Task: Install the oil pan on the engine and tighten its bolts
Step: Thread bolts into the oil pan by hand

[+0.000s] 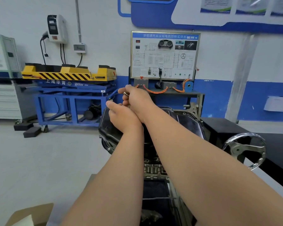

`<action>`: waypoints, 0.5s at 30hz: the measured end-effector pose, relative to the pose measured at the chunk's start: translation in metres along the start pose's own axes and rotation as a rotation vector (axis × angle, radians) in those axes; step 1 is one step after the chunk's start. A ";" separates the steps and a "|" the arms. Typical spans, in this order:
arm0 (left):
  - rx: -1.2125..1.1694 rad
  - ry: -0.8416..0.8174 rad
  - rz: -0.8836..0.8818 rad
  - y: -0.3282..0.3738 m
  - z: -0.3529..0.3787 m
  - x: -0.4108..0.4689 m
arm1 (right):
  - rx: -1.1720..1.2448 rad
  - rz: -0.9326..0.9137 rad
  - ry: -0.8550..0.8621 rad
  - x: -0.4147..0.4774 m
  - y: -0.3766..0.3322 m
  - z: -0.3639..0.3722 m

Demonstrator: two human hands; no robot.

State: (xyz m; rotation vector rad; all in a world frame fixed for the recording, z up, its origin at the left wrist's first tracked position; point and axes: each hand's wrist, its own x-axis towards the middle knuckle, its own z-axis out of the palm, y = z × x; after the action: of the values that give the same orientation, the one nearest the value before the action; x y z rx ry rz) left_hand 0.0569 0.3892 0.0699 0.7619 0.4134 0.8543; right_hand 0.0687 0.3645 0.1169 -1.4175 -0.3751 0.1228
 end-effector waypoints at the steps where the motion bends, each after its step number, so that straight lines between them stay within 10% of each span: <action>1: 0.004 -0.002 0.002 0.000 0.000 0.000 | -0.008 -0.013 0.005 0.001 0.001 -0.001; 10: 0.167 -0.040 0.144 -0.004 0.000 -0.001 | 0.029 -0.087 0.025 -0.002 0.007 -0.008; 15: 0.468 -0.308 0.515 -0.017 -0.006 -0.012 | 0.275 -0.093 0.221 -0.015 0.005 -0.050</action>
State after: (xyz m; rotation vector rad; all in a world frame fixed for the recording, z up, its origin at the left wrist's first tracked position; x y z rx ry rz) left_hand 0.0549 0.3747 0.0540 1.4528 0.1354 1.1104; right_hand 0.0714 0.3132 0.1041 -1.1268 -0.2307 -0.0562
